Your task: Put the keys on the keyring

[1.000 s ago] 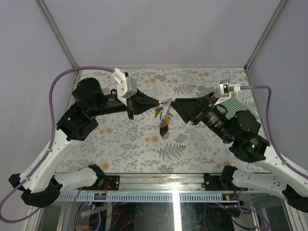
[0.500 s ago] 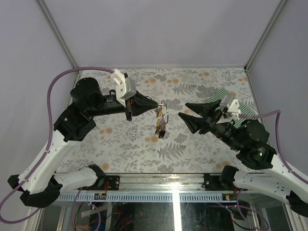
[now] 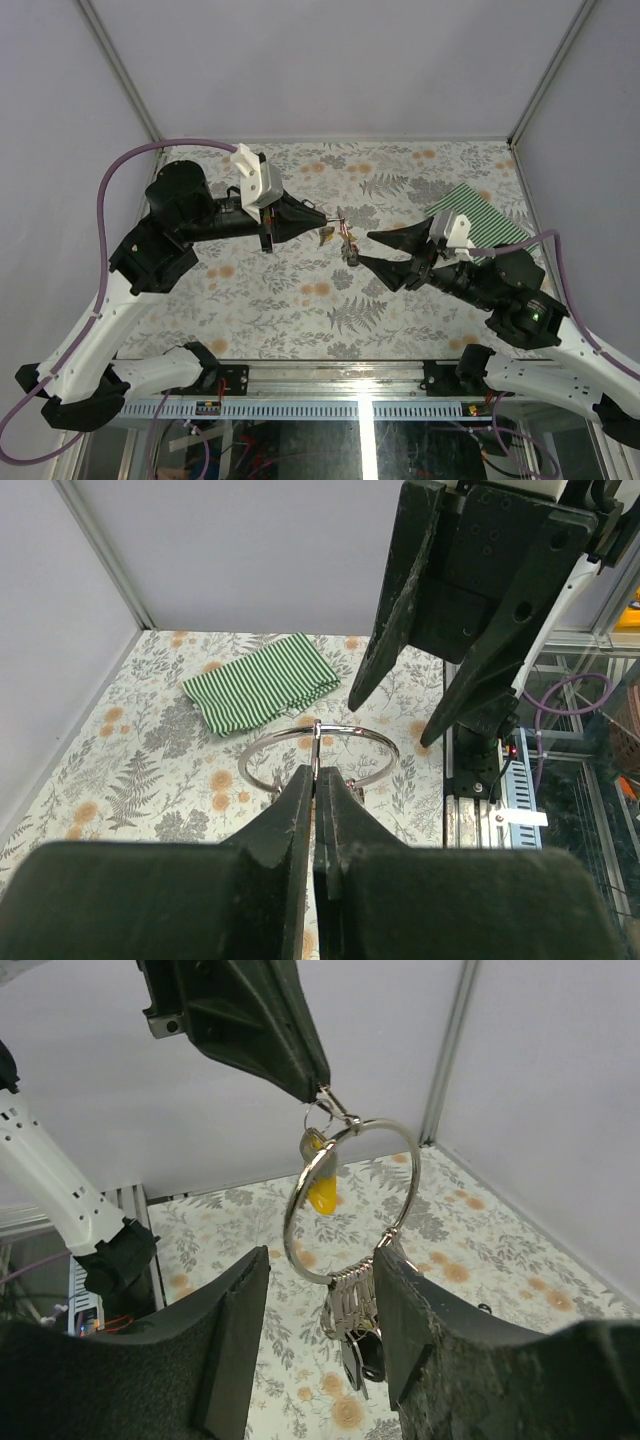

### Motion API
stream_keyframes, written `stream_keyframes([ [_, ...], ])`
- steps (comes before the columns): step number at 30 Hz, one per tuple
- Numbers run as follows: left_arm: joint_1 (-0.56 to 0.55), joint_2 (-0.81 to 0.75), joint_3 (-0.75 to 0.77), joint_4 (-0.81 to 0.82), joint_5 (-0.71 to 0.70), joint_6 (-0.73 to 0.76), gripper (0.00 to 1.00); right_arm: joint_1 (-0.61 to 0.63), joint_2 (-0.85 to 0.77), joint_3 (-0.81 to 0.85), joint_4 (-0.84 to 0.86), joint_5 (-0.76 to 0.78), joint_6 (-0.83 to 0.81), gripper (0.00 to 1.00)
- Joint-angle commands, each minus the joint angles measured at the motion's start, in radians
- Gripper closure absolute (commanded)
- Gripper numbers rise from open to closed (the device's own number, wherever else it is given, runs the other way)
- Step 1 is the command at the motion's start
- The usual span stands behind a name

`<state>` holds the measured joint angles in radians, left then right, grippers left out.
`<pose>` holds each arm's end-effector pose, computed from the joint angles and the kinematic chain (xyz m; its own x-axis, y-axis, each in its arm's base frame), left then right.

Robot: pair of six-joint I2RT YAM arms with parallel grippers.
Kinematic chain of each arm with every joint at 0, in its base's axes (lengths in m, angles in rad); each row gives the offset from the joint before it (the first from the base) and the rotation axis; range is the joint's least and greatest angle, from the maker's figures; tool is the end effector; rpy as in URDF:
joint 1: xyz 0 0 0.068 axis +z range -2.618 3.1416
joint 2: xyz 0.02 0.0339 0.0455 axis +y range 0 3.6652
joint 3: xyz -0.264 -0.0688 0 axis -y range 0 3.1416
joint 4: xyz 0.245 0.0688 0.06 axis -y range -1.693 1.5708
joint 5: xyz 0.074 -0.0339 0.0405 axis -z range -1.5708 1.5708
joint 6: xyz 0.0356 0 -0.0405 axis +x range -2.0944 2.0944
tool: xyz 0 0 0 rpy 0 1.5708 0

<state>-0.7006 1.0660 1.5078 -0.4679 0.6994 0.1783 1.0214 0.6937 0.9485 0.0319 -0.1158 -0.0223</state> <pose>0.1300 -0.1396 0.5009 0.1551 0.0467 -0.9868 0.9732 0.1644 0.1608 0.0716 0.1249 0.4330 0.1678 0.2317 -0.9582 -0.9015 0.4294 -0.0541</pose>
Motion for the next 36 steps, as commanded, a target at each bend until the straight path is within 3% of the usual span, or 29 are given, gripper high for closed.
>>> stream_keyframes([
  [1, -0.004, -0.003, 0.044, 0.037, -0.001, 0.011, 1.00, 0.007, 0.023, 0.044, 0.039, -0.073, 0.035, 0.48],
  [11, -0.004, -0.006, 0.045, 0.038, -0.001, 0.011, 1.00, 0.006, 0.046, 0.036, 0.081, -0.108, 0.025, 0.48],
  [22, -0.004, -0.014, 0.059, 0.012, 0.045, 0.037, 1.00, 0.007, -0.017, 0.074, -0.079, 0.059, -0.115, 0.49],
  [32, -0.004, 0.022, 0.118, -0.082, 0.126, 0.062, 1.00, 0.006, 0.115, 0.212, -0.221, 0.096, -0.106, 0.42],
  [36, -0.004, 0.026, 0.130, -0.109, 0.136, 0.070, 1.00, 0.003, 0.150, 0.224, -0.205, 0.068, -0.115, 0.39],
])
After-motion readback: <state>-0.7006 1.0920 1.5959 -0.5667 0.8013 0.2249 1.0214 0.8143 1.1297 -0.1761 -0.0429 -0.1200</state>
